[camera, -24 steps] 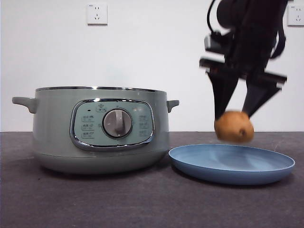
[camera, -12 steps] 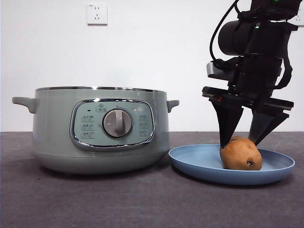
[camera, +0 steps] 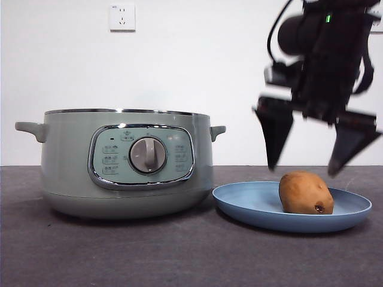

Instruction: Take the potato out from the steamer,put the potato on the plate,close the lid

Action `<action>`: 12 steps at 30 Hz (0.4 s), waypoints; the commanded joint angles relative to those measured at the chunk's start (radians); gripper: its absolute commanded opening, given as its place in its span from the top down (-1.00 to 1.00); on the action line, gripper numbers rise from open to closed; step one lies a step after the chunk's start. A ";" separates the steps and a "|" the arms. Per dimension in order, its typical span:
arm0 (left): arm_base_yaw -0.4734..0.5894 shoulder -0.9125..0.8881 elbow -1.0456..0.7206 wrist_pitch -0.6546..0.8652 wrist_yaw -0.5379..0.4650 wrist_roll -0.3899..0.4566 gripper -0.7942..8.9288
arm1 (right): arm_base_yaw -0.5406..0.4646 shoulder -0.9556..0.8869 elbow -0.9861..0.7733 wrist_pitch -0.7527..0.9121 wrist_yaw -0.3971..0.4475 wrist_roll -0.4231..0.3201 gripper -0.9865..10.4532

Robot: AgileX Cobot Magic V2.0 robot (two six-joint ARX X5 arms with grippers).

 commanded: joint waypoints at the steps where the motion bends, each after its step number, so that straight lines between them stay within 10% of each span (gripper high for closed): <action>1: 0.000 -0.013 0.010 0.060 0.001 -0.003 0.85 | 0.000 -0.081 0.042 -0.023 0.002 0.007 -0.21; 12: 0.000 0.043 0.010 0.135 -0.006 -0.010 0.85 | 0.000 -0.431 0.069 -0.041 0.008 0.016 -0.21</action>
